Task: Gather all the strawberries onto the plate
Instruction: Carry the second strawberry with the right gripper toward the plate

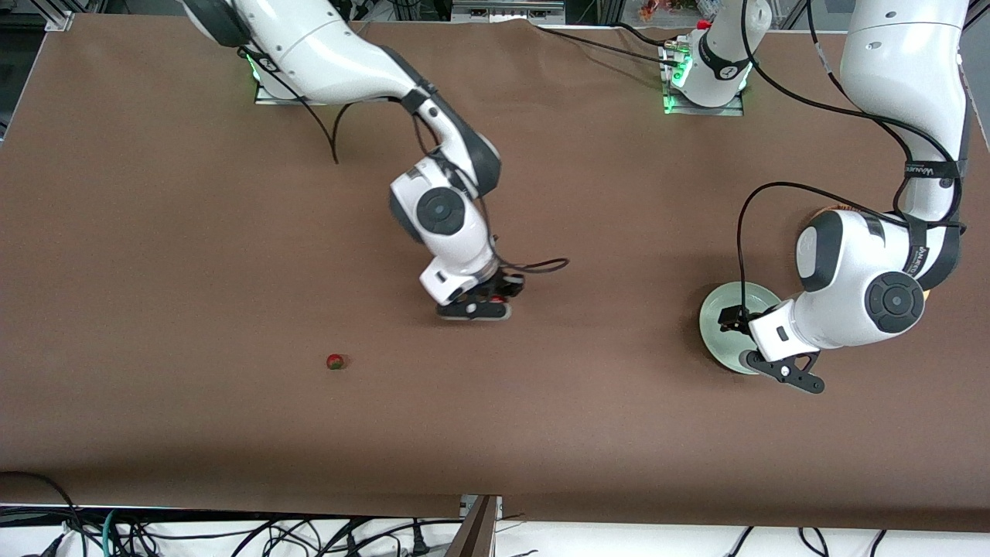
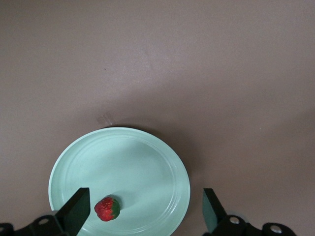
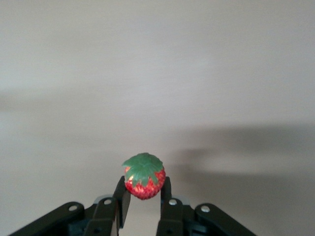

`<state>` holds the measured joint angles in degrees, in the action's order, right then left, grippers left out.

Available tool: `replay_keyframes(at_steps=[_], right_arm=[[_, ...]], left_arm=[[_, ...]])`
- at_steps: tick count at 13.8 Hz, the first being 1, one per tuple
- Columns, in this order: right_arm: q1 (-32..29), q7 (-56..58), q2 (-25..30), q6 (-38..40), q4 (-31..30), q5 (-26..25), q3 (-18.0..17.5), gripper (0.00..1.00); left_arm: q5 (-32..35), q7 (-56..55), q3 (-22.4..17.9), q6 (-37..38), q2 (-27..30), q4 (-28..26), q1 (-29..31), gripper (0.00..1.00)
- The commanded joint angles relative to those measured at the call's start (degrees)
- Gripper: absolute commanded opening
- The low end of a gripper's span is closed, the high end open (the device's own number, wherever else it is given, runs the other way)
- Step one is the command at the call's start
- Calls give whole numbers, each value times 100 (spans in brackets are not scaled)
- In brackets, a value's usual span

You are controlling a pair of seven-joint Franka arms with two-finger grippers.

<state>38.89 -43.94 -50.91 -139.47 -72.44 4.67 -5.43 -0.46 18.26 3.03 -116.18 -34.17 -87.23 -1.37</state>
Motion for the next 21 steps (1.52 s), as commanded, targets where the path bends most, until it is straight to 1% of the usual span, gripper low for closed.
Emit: replay_keyframes(at_steps=[1,3,5,7,9,11,12,13,14,16,17,19,21], right_arm=[[521,-403,-567,-1078,528,236,60,1],[873,-807,-1024,-1669,976,236,59,1],[1041,-879,-1193,-2003,1039,236,59,1],[1173,-906,-1307,-2154,1039,236,51,2],[1217,-1176,-1439,-2530,1039,236,-72,3],[1217,-1284,-1501,-2673,1039,236,-81,17],[1217,-1284,-1509,-2682,1039,236,-81,20],[1217,-1310,-1501,-2682,1030,236,-81,31],[1200,-1284,-1492,-2682,1030,227,-81,99],[1095,-1222,-1448,-2647,1048,227,-72,100],[1016,-1222,-1387,-2594,1048,236,-81,100],[779,-1222,-1299,-2166,1100,236,-99,100],[533,-1170,-1237,-1543,1442,236,-142,100]], left_arm=[[-86,-51,-39,139,-19,92,-65,100],[-86,-86,-39,139,-19,83,-65,100],[-86,-86,-31,139,-19,75,-65,100],[-86,-86,-31,139,-19,66,-65,100],[-86,-95,-31,139,-19,48,-74,100],[-86,-243,-31,174,-19,22,-135,100],[-86,-453,-31,270,-19,22,-161,100],[-86,-603,-31,341,-19,22,-214,100],[-86,-683,-39,385,-19,13,-232,100],[-86,-710,-31,499,-19,-22,-249,100],[-86,-710,-31,508,-19,-135,-241,100],[-86,-710,-31,508,-10,-268,-232,100],[-94,-745,-22,517,7,-338,-249,100]])
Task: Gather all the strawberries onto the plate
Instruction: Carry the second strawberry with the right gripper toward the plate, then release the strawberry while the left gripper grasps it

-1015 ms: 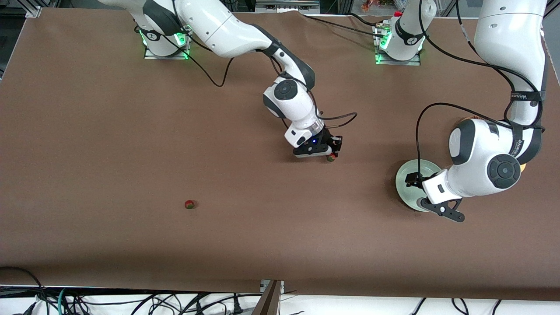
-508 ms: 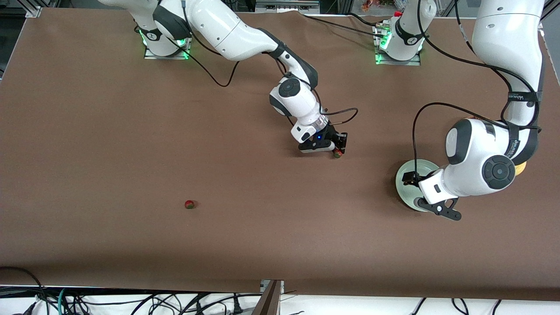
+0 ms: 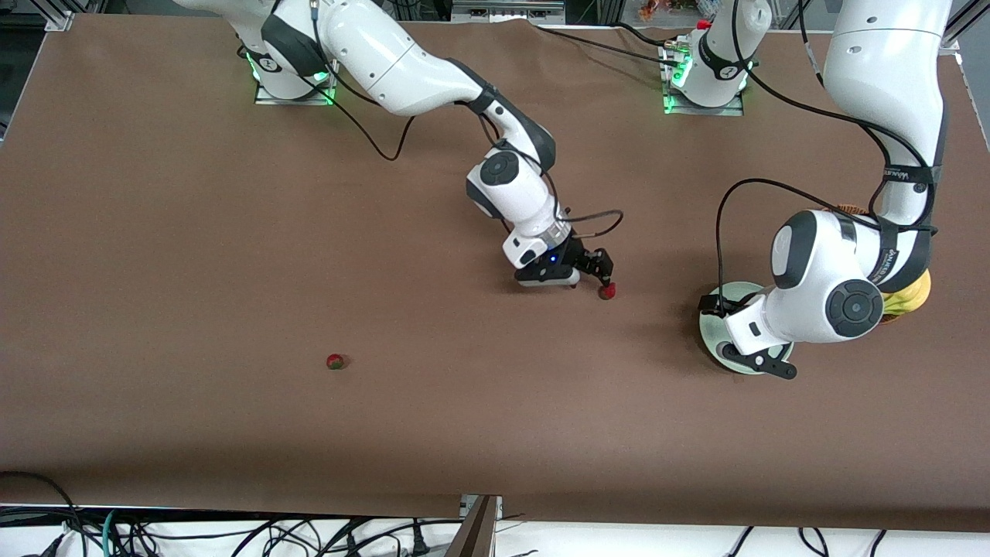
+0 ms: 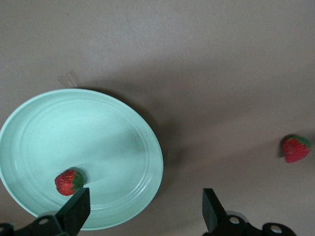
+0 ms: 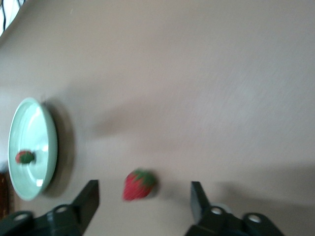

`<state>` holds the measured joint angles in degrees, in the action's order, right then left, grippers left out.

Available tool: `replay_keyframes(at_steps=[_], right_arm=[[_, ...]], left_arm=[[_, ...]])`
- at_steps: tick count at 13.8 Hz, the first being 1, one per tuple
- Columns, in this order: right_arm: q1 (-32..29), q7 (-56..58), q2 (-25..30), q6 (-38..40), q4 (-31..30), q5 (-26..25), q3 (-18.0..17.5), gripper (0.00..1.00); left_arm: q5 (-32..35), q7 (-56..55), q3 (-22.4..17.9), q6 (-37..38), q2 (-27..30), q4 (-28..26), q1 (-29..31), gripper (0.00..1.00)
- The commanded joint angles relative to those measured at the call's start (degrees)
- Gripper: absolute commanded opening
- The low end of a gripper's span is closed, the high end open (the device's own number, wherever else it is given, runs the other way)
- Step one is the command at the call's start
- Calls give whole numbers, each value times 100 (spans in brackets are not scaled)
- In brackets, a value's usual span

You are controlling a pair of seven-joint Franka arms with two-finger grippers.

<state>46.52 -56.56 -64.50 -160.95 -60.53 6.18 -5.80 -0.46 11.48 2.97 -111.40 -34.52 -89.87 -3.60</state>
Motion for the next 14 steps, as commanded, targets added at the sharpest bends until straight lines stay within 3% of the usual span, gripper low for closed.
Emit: replay_keyframes(at_steps=[1,3,5,10,14], right_arm=[[-379,163,191,1000,366,77,-122,100],[-817,870,603,2036,376,77,-140,100],[-1257,1820,850,2907,375,94,-184,100],[-2189,2938,1123,4069,349,77,-237,100],[-3041,4431,1133,4930,340,33,-219,100]], left_arm=[[-164,-233,-15,40,42,-127,-35,100],[-794,-497,55,31,33,-285,-53,100],[-850,-909,99,-4,25,-373,-280,100],[-815,-2315,81,-381,-54,-452,-1150,100],[-570,-2782,81,-1294,-28,-1180,-1538,100]])
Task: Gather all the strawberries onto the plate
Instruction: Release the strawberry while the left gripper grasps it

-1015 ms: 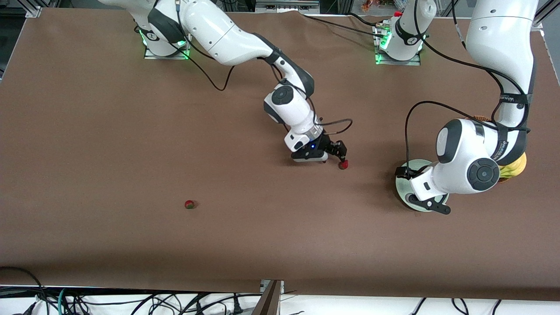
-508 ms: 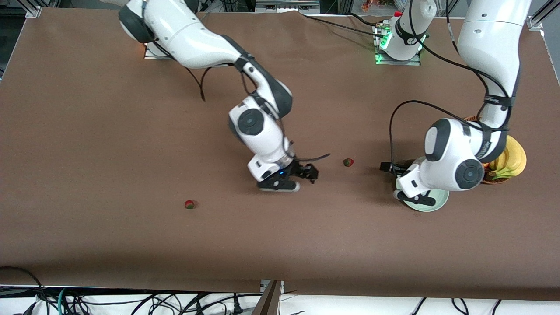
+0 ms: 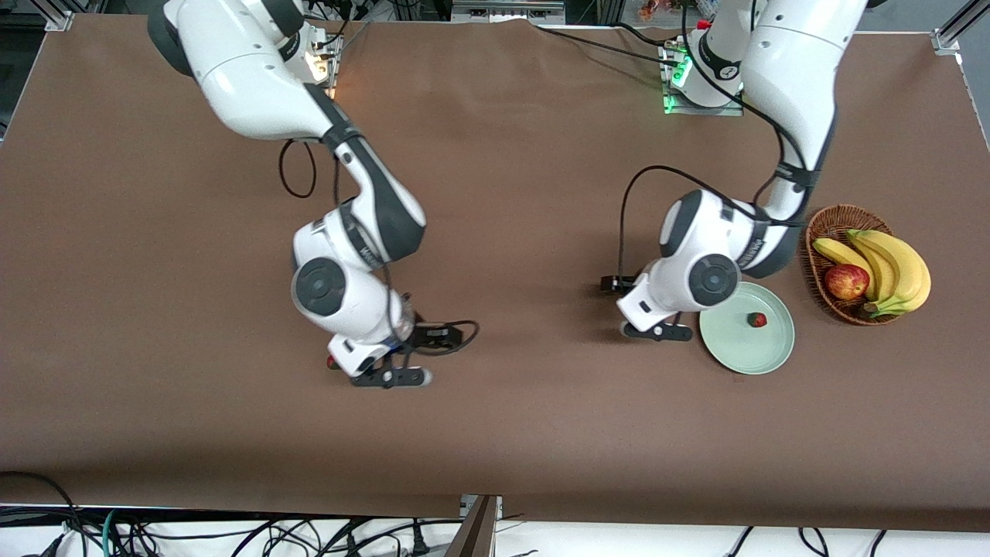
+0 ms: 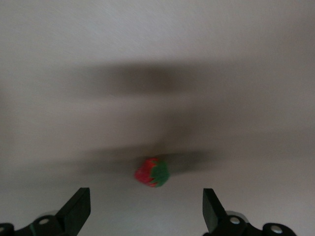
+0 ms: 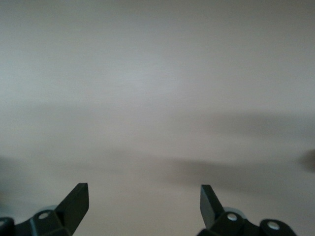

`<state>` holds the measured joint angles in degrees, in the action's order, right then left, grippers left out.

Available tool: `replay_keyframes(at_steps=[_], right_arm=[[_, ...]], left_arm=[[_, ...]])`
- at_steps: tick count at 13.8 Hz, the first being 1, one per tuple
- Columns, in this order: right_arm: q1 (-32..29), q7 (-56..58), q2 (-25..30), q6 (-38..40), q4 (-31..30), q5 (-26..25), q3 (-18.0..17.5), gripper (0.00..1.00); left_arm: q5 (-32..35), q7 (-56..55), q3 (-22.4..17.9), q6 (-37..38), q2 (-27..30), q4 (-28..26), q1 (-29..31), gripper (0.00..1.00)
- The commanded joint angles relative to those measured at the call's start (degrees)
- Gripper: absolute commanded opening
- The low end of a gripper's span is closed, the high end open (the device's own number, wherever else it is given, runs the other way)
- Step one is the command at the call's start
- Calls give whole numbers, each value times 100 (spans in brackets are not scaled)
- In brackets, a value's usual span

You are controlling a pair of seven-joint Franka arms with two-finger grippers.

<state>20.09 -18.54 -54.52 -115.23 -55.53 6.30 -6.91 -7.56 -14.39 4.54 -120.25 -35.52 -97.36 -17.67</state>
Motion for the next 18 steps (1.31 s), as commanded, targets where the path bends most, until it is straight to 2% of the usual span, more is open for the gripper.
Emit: replay_keyframes(at_steps=[1,3,4,5,7,9,10,12,14,18], right_arm=[[-548,885,135,517,-160,-15,-100,100],[-716,1002,135,632,-282,-347,5,100],[-743,1010,135,642,-309,-575,40,100],[-787,1010,135,642,-327,-682,49,100],[-883,993,126,642,-484,-779,84,100],[-980,984,109,598,-677,-771,84,100],[-981,984,91,563,-748,-797,93,100],[-1007,993,56,379,-888,-797,93,100],[-998,993,12,142,-968,-806,93,100],[-981,993,-164,-351,-1003,-806,93,100]], left_arm=[[150,-309,-85,-663,72,-581,-218,100],[359,-345,-85,-1007,72,-775,-298,99],[543,-345,-85,-1061,72,-828,-298,93],[623,-345,-76,-1079,80,-837,-289,81],[633,-345,-76,-1079,72,-837,-272,31],[633,-345,-76,-1079,72,-837,-245,7],[633,-337,-85,-1062,89,-829,-237,1],[633,-266,-137,-992,220,-794,-158,1],[642,-74,-129,-790,414,-741,175,1],[642,2005,-129,-228,581,-320,1115,2]])
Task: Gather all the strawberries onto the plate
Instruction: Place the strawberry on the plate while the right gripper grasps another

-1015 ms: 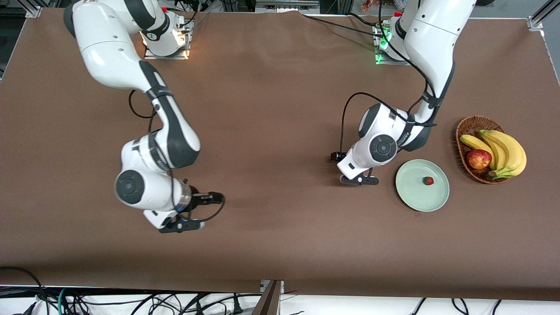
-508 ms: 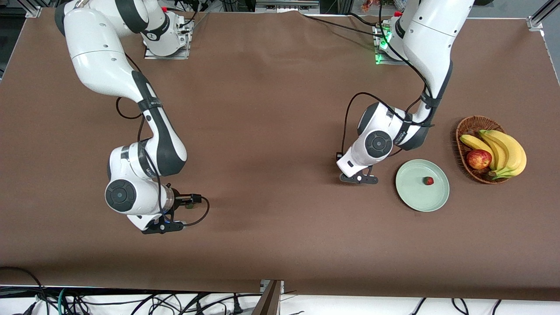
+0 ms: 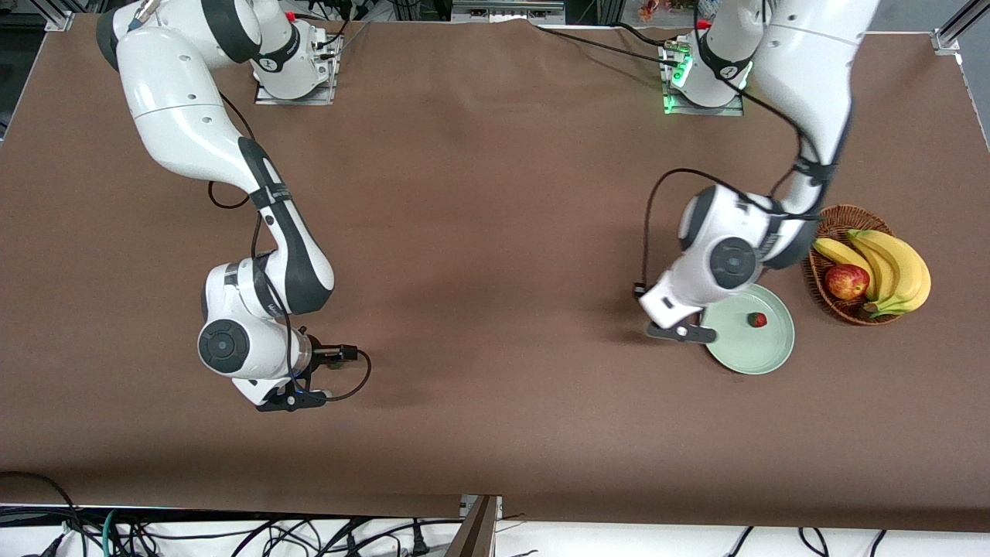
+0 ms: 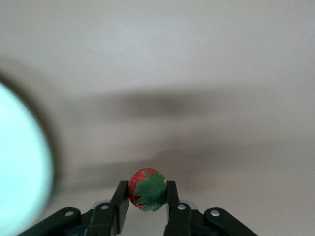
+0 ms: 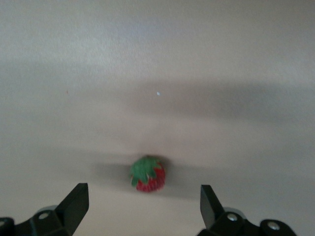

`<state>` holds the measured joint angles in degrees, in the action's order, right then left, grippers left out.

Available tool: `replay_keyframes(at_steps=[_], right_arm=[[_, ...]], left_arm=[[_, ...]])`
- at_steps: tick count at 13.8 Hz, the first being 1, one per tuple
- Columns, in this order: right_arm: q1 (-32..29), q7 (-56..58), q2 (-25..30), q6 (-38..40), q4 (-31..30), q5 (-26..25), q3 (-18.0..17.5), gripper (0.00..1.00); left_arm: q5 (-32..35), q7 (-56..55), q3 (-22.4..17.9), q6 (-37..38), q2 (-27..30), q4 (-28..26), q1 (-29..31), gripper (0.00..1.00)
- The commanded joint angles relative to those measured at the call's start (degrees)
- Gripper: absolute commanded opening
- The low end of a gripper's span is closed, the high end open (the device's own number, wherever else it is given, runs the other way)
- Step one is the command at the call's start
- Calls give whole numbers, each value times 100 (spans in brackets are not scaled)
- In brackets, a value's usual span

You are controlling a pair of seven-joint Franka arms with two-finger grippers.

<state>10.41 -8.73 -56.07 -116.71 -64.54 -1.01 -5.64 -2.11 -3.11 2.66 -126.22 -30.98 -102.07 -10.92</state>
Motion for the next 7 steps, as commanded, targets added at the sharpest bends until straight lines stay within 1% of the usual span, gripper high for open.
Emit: replay_keyframes(at_steps=[1,3,5,6,7], right_arm=[[-12,12,-18,-290,-173,-92,-34,100],[-4,12,-18,-335,-217,-171,-34,99],[-12,12,-18,-335,-235,-171,-34,97],[-12,12,-18,-335,-235,-171,-34,90],[-4,12,-18,-335,-243,-171,-34,83]], left_arm=[[96,1413,59,422,118,152,642,6],[35,2442,68,422,-4,143,1047,6],[8,2789,103,405,-127,143,1241,12],[0,2789,111,405,-171,134,1233,26],[0,2763,112,405,-206,134,1233,71]])
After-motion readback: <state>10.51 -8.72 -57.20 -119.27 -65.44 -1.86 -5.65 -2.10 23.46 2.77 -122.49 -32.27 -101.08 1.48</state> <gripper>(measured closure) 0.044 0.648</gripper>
